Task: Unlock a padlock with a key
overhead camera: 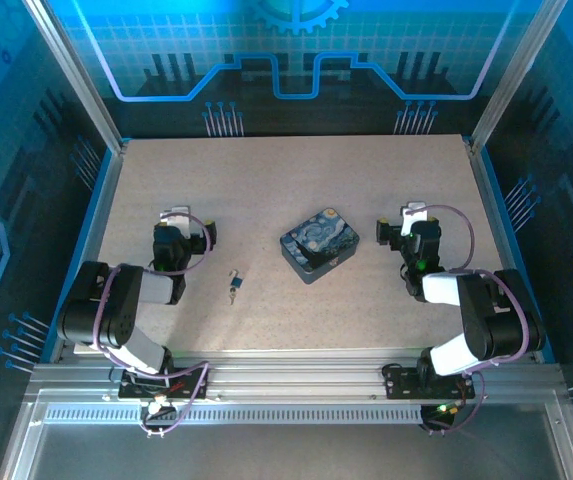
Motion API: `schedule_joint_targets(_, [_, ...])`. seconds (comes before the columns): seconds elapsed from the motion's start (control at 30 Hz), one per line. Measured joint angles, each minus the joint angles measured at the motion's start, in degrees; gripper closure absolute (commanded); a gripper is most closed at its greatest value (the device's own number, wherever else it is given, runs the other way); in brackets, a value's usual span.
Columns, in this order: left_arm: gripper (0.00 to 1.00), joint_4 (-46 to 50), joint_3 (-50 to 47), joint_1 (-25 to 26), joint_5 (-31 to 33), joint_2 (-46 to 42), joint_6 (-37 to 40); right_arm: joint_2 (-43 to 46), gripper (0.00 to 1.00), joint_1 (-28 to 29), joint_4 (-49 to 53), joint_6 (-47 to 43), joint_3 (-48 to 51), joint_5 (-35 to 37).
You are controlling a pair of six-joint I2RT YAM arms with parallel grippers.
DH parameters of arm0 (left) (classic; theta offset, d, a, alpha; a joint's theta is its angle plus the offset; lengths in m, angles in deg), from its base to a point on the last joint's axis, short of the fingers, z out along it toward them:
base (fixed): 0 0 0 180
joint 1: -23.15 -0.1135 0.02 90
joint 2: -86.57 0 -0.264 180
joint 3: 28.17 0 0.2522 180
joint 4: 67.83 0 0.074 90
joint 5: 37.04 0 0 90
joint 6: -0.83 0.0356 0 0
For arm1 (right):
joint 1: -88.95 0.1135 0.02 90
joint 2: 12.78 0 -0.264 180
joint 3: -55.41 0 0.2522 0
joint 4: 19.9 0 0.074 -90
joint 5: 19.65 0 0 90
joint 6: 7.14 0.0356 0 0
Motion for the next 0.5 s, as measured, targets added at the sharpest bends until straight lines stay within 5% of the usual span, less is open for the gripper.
schedule_joint_targets(0.5, [0.01,0.11,0.00,0.00,0.00,0.00,0.00,-0.02,0.00,0.02,0.00,-0.24,0.00,-0.52])
